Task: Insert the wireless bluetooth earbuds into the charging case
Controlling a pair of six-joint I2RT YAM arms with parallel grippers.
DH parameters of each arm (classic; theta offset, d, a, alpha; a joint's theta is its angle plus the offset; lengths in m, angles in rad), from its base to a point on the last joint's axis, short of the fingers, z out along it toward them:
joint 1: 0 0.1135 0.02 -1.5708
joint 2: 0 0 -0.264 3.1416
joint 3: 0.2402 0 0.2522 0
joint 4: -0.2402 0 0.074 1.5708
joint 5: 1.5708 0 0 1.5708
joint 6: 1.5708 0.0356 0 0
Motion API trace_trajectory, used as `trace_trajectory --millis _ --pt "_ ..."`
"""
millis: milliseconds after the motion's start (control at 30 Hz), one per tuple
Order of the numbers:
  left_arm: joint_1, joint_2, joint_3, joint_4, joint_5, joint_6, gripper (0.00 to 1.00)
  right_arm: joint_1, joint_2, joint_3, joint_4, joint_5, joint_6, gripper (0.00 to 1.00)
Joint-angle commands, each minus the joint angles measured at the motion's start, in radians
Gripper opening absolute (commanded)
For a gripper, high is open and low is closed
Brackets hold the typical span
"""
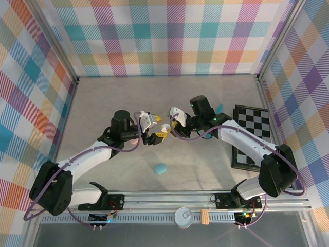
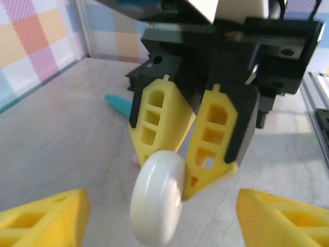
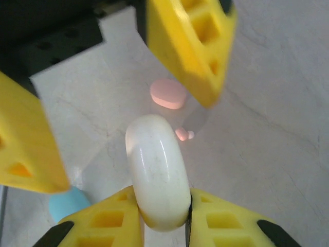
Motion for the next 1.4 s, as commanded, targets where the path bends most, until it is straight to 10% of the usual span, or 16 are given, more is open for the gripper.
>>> trace_trajectory --millis 0,367,967,1367 --pt "-0.005 -0.059 -0.064 0.054 -0.107 -0.034 0.82 -0.02 0.011 -0.018 0.134 0.046 0.099 0.22" --pt "-0.006 -0.031 -0.163 0.126 -0.495 -0.146 0.97 -0.05 0.321 0.202 0.089 0.192 0.485 0.2" --pt "-0.005 -0.07 -0.159 0.006 -0.585 -0.205 1.0 -0.118 0.788 0.582 -0.114 0.135 0.791 0.26" --pt "0.061 -0.016 0.026 -0.454 -0.684 -0.294 0.99 -0.146 0.568 0.423 0.0 0.224 0.68 0.76"
